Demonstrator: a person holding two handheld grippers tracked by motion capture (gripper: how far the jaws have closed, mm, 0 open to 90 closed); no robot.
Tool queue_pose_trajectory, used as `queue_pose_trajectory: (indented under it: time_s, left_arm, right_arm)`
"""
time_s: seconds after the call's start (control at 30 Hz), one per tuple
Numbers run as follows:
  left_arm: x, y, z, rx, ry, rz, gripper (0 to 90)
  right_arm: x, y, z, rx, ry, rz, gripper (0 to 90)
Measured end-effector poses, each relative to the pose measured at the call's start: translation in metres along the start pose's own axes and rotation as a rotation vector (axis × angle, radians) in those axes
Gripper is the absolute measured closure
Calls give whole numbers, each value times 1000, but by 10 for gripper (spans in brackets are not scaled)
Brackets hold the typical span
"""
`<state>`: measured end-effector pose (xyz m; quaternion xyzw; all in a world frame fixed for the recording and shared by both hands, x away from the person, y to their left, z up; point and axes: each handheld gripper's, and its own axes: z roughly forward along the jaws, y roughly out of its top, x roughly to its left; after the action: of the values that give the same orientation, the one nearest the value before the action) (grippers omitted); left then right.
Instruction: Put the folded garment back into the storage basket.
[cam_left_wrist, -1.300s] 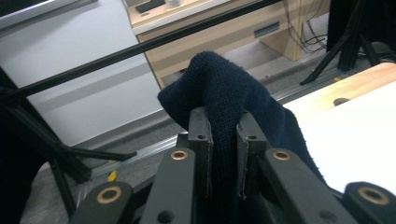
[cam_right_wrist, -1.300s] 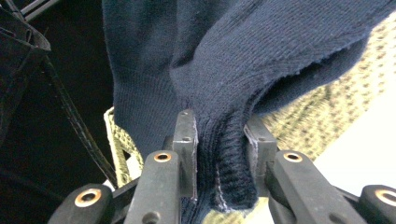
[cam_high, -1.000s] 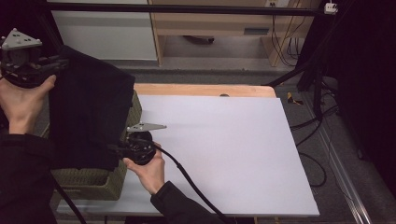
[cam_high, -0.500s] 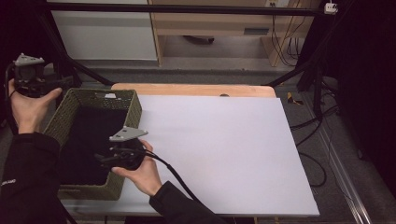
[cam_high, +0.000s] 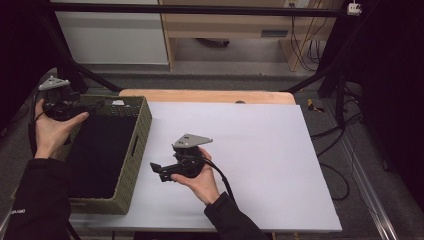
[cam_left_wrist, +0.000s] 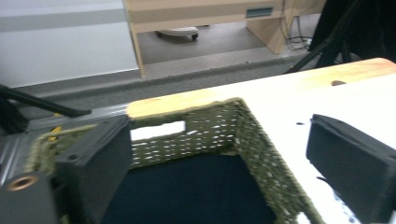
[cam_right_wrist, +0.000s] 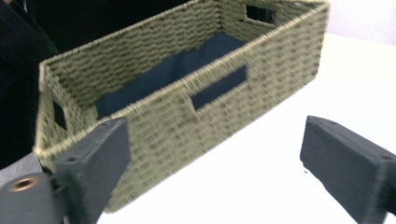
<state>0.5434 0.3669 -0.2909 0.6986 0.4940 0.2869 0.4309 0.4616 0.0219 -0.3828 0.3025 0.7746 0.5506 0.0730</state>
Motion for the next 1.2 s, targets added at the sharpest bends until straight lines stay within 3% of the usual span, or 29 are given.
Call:
queue_pose_trajectory:
  time_s: [0.17,0.33,0.5,0.7,0.9,1.2]
  left_arm:
    - [-17,-6,1,-7,-82,-28,14]
    - [-43,-14,5,-12,-144,12,3]
    - [-68,-22,6,-31,-205,27,2]
    - [-95,-34,5,-18,-277,48,1]
    - [-120,-47,2,-30,-341,70,1]
    - [-157,-72,3,-43,-407,89,3]
  right_arm:
    - [-17,-7,-15,32,-10,-4,68]
    - [-32,-15,-32,74,22,-40,44]
    - [-47,-21,-53,82,10,-41,42]
    - [-66,-31,-83,104,-33,-55,35]
    - [-87,-41,-110,92,-72,-39,38]
    - [-110,-57,-143,81,-125,-19,38]
